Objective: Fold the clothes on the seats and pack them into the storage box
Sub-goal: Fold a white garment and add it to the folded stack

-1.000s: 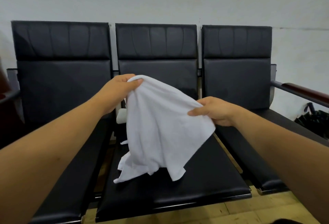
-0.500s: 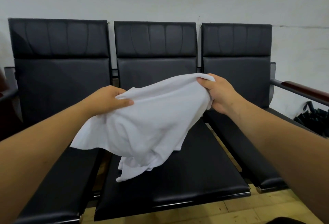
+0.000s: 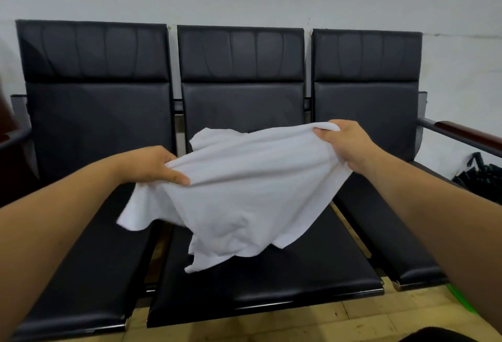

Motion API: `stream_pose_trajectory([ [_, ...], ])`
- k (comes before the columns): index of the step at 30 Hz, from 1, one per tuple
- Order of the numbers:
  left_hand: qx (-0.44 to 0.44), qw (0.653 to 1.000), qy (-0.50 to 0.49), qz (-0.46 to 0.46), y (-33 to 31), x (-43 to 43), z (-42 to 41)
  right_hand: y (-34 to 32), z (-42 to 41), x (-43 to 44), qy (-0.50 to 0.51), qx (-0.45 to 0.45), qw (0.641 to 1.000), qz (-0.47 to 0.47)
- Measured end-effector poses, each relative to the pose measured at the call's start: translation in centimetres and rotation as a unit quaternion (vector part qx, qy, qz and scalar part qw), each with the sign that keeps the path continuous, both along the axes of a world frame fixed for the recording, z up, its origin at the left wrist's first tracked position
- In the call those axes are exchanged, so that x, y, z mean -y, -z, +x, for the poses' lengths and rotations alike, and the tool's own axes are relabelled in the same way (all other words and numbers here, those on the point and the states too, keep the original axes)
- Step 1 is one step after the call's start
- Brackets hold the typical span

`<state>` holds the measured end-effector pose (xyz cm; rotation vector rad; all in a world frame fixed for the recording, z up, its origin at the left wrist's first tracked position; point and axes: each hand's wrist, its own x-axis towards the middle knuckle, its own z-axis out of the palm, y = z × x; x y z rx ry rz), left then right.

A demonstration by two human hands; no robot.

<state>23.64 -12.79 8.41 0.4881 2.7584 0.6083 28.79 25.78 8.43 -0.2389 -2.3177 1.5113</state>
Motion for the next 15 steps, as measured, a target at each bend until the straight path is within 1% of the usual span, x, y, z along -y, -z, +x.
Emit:
stream_pose_trajectory([
  [1, 0.009, 0.999, 0.007, -0.034, 0.4, 0.2, -0.2, 0.4, -0.1, -0.3, 0.01, 0.001, 1.0, 0.009],
  [3, -0.005, 0.996, 0.014, -0.093, 1.3, 0.6, -0.6, 1.3, -0.2, -1.2, 0.048, -0.003, 0.999, 0.022],
  [4, -0.021, 0.995, 0.005, -0.096, 1.7, 0.7, -0.8, 1.7, -0.3, -1.7, 0.066, -0.002, 0.997, 0.027],
  [6, -0.039, 0.997, -0.045, -0.042, 2.5, 1.0, -1.3, 2.4, -0.3, -2.7, 0.081, 0.012, 0.995, 0.049],
  [8, -0.023, 0.994, -0.107, 0.026, 2.9, 1.0, -1.4, 3.0, -0.4, -3.4, 0.091, 0.038, 0.993, 0.067],
  [9, -0.023, 0.99, -0.126, 0.049, 3.0, 1.0, -1.4, 3.2, -0.5, -3.6, 0.099, 0.05, 0.992, 0.057],
  [10, -0.027, 0.986, -0.144, 0.082, 3.0, 0.8, -1.4, 3.1, -0.6, -3.6, 0.106, 0.056, 0.992, 0.027],
  [11, -0.028, 0.976, -0.164, 0.139, 2.9, 0.4, -1.6, 2.8, -0.8, -3.4, 0.108, 0.056, 0.992, -0.036],
  [12, -0.019, 0.955, -0.19, 0.227, 2.5, -0.2, -1.9, 2.1, -1.2, -3.3, 0.101, 0.045, 0.987, -0.117],
  [14, 0.003, 0.882, -0.219, 0.417, 1.2, -1.5, -3.0, 0.2, -2.2, -3.0, 0.081, 0.004, 0.964, -0.253],
  [15, -0.005, 0.852, -0.211, 0.478, 0.1, -2.1, -3.7, -1.2, -2.7, -2.8, 0.072, -0.024, 0.953, -0.293],
])
